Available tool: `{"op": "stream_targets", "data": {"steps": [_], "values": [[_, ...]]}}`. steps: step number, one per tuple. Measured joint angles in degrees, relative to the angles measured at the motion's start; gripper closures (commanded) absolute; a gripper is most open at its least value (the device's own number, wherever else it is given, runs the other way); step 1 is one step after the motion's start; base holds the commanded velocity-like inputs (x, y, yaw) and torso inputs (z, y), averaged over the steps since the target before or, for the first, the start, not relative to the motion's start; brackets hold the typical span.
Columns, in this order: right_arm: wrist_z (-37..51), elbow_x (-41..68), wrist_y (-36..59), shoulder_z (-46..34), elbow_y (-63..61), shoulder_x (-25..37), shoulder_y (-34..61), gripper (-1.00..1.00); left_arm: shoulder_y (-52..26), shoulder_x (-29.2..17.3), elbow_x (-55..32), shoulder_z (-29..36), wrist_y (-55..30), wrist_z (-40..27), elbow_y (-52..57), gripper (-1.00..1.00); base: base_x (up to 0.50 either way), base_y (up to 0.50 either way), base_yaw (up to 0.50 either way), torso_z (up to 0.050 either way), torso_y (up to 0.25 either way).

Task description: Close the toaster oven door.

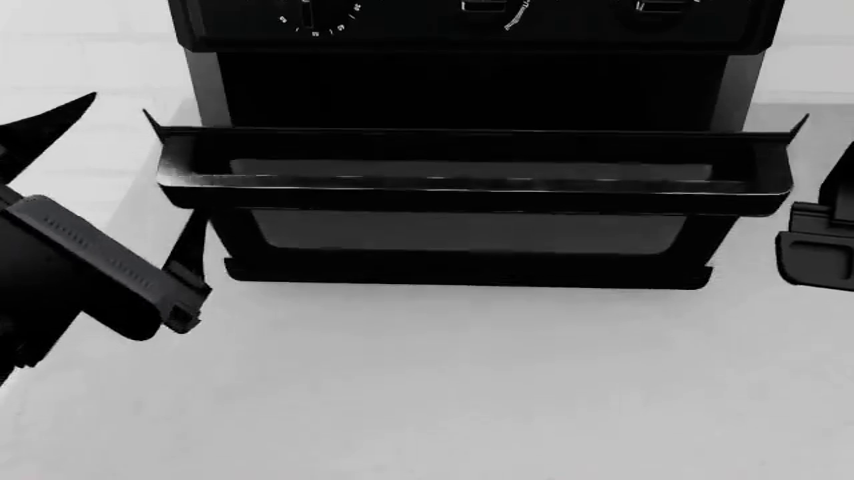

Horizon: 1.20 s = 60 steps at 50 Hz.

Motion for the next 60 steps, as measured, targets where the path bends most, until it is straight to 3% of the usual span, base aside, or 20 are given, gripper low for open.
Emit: {"op": "stream_targets", "data": {"steps": [19,40,60], "values": [[0.68,-0.75,-4.24,2.77,0.18,3.05,-5.44,-1.00,-1.98,6.53,-3.01,-2.37,-11.65,-5.11,-0.36,-1.00,0.00,0.00,0.00,0.000,0.000],[1.04,-1.35,-6.45,11.09,0.09,4.48,-15.29,-1.00,-7.64,10.78,-1.73,-0.51,-11.84,-6.54,-9.80,-1.00,0.00,0.00,0.00,0.000,0.000],[0.76,-1.06,-5.97,16.58,0.17,4.32,-20.29,-1.00,-8.06,10.17,-6.11,3.37,-8.67,-10.50,-11.75,-1.00,0.03,-0.01,-0.02,0.002,0.000]]}}
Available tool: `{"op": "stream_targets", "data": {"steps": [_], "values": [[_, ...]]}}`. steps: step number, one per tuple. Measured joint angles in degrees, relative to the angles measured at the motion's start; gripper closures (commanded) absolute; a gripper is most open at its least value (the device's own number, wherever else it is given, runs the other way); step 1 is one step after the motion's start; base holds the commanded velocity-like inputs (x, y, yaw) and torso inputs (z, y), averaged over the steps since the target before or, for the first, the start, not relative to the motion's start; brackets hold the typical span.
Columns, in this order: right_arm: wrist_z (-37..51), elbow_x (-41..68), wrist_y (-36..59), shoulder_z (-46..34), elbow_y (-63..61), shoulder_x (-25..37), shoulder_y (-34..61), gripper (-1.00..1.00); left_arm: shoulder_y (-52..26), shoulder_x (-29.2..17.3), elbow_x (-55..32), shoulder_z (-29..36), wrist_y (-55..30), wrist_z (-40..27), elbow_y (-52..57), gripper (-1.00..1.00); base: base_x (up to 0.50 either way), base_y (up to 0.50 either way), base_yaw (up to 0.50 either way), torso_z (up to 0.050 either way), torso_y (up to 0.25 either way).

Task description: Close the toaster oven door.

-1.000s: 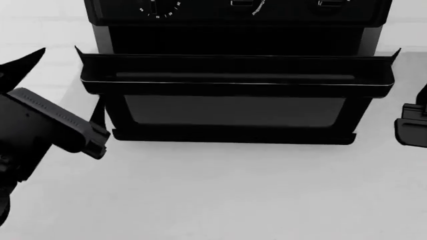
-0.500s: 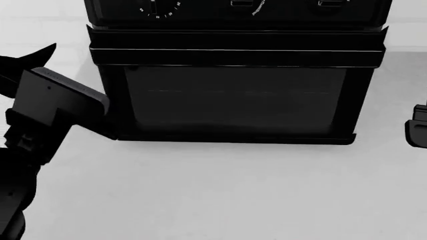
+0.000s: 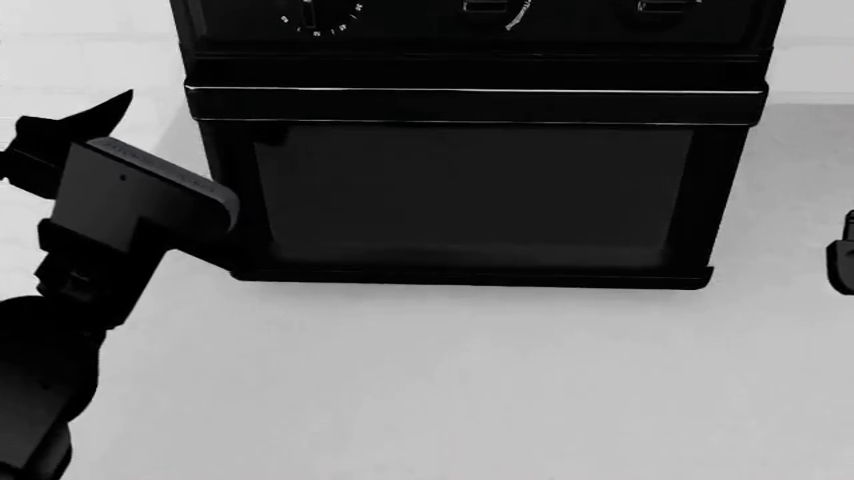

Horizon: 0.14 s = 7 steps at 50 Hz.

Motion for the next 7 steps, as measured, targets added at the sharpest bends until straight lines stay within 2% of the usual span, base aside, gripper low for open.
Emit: {"op": "stream_targets", "data": {"steps": [7], "values": [[0.11,0.17,-0.25,0.36,0.12,0.39,-0.40,-1.00,0.00,-0.01,-0.14,0.73,1.01,-0.91,-0.49,-1.00,0.04,-0.01,-0.03,0.004,0.000]]}}
